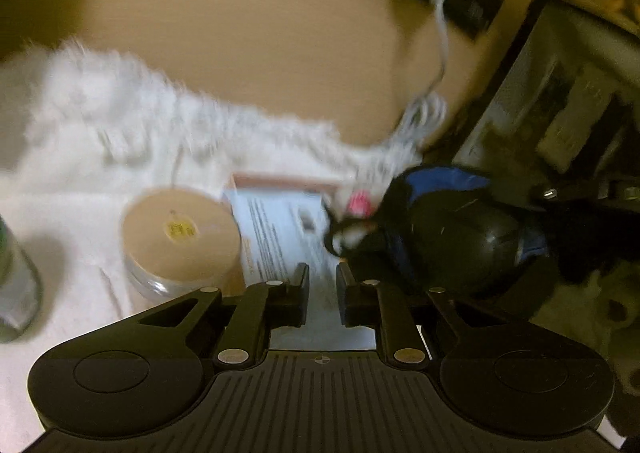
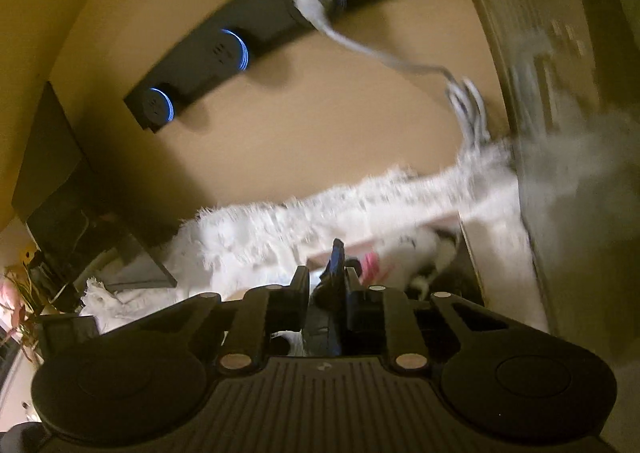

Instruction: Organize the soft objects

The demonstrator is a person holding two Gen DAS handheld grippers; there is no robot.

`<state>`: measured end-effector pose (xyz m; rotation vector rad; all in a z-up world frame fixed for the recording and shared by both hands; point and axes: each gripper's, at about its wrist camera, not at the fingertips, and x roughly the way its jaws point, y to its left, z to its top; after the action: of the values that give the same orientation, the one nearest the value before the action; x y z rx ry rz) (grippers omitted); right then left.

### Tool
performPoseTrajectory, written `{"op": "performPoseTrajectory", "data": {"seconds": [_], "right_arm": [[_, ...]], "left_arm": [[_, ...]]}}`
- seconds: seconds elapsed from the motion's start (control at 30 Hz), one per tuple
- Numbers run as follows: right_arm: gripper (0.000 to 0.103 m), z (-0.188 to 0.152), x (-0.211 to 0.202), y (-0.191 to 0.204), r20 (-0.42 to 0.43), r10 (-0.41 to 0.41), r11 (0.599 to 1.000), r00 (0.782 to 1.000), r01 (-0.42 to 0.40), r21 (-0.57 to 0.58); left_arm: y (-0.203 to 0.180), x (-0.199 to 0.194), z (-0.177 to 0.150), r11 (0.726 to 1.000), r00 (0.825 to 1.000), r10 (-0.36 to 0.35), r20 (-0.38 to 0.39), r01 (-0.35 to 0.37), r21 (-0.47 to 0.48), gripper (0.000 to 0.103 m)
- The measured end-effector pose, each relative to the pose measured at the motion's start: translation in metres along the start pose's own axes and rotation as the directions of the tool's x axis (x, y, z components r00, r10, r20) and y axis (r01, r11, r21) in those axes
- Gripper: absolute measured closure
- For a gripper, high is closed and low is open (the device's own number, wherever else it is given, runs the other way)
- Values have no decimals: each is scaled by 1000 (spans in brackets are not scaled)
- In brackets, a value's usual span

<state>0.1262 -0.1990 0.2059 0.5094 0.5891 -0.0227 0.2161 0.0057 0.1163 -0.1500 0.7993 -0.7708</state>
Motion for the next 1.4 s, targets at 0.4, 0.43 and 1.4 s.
{"op": "performPoseTrajectory", "data": {"seconds": [0.4,0.43,1.4], "right_arm": [[79,13,11,26,1,-1,992,1000,1,-125],[64,12,11,27,-15,-15,990,1000,12,-141],[24,-221,21,100,-177,-355,534,918,44,-844]], "left_arm": [[5,-6,-5,987,987,159,-17,-158,25,77],[4,-4,-5,988,988,152,-17,-152,26,77],[50,-77,-30,993,994,107,-4,-107,-49,77]]}}
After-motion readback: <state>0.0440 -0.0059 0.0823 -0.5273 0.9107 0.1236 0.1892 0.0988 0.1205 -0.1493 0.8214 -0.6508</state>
